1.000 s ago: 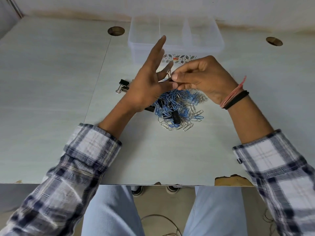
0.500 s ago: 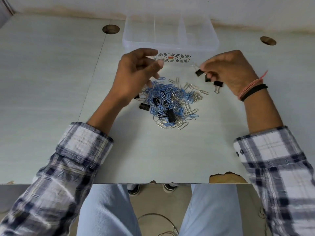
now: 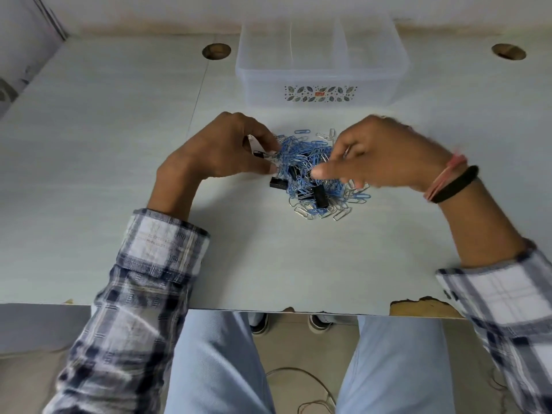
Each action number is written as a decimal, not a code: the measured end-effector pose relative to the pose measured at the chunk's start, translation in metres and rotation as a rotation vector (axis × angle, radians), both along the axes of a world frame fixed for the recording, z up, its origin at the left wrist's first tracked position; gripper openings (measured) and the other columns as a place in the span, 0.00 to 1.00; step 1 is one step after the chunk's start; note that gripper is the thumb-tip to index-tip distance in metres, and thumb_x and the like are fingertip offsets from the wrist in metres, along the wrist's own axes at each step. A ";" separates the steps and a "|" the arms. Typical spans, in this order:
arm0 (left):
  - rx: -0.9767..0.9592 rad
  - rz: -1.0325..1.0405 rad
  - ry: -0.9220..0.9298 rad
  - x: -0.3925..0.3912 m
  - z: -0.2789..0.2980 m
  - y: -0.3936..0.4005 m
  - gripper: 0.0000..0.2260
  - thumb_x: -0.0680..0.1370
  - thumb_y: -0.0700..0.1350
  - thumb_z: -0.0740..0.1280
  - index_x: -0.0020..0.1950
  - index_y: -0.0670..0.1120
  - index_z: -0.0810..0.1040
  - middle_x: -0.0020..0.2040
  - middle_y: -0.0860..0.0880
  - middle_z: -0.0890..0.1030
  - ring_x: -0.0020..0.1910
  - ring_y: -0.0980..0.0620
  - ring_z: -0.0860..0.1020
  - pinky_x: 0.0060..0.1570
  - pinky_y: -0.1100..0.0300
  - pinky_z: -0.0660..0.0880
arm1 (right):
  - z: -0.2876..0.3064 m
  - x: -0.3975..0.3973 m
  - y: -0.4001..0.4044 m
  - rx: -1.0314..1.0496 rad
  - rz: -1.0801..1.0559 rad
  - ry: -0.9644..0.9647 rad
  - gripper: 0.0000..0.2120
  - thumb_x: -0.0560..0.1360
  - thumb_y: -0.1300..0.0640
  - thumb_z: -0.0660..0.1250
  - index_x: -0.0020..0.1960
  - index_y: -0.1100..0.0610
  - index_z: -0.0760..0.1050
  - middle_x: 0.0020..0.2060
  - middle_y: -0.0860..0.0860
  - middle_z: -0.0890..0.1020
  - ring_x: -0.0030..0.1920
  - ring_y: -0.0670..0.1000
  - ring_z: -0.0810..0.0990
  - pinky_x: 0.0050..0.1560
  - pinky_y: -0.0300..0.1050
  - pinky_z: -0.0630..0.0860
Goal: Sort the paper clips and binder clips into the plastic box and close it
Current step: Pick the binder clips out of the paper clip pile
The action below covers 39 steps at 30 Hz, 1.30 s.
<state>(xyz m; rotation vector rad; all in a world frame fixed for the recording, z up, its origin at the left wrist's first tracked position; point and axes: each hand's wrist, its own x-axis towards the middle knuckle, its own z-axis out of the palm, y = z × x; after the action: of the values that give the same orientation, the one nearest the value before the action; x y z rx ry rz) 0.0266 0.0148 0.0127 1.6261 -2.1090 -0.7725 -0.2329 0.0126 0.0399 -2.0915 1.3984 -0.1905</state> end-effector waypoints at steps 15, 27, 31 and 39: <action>-0.025 0.229 0.548 0.007 0.005 0.022 0.14 0.75 0.42 0.77 0.59 0.43 0.84 0.45 0.49 0.84 0.39 0.50 0.80 0.41 0.53 0.76 | -0.003 -0.012 0.006 0.280 -0.123 -0.586 0.08 0.74 0.62 0.74 0.48 0.67 0.83 0.34 0.56 0.84 0.30 0.50 0.78 0.30 0.39 0.76; 0.423 0.426 1.031 -0.022 0.011 0.045 0.12 0.80 0.47 0.65 0.40 0.43 0.78 0.33 0.48 0.73 0.30 0.51 0.69 0.23 0.64 0.59 | -0.018 -0.028 -0.022 0.815 -0.450 -1.273 0.08 0.74 0.53 0.63 0.41 0.58 0.71 0.33 0.51 0.70 0.30 0.46 0.66 0.22 0.34 0.60; 0.102 0.332 0.460 -0.020 -0.003 0.049 0.09 0.76 0.46 0.76 0.43 0.40 0.83 0.33 0.48 0.78 0.27 0.55 0.72 0.27 0.64 0.66 | -0.027 -0.028 -0.027 0.638 -0.499 -1.253 0.07 0.77 0.55 0.64 0.43 0.56 0.72 0.31 0.49 0.68 0.28 0.45 0.64 0.20 0.35 0.58; -0.092 0.042 0.059 -0.023 -0.011 0.051 0.05 0.74 0.41 0.77 0.49 0.44 0.88 0.47 0.48 0.87 0.28 0.67 0.73 0.33 0.73 0.68 | -0.033 -0.033 -0.032 0.520 -0.603 -1.310 0.03 0.78 0.59 0.63 0.47 0.57 0.74 0.31 0.50 0.71 0.27 0.46 0.66 0.22 0.37 0.59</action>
<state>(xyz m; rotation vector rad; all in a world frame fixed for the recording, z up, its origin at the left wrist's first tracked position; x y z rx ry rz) 0.0031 0.0660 0.0015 1.5757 -2.0320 -0.6907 -0.2664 -0.0191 0.0074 -0.6927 0.9635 -1.0667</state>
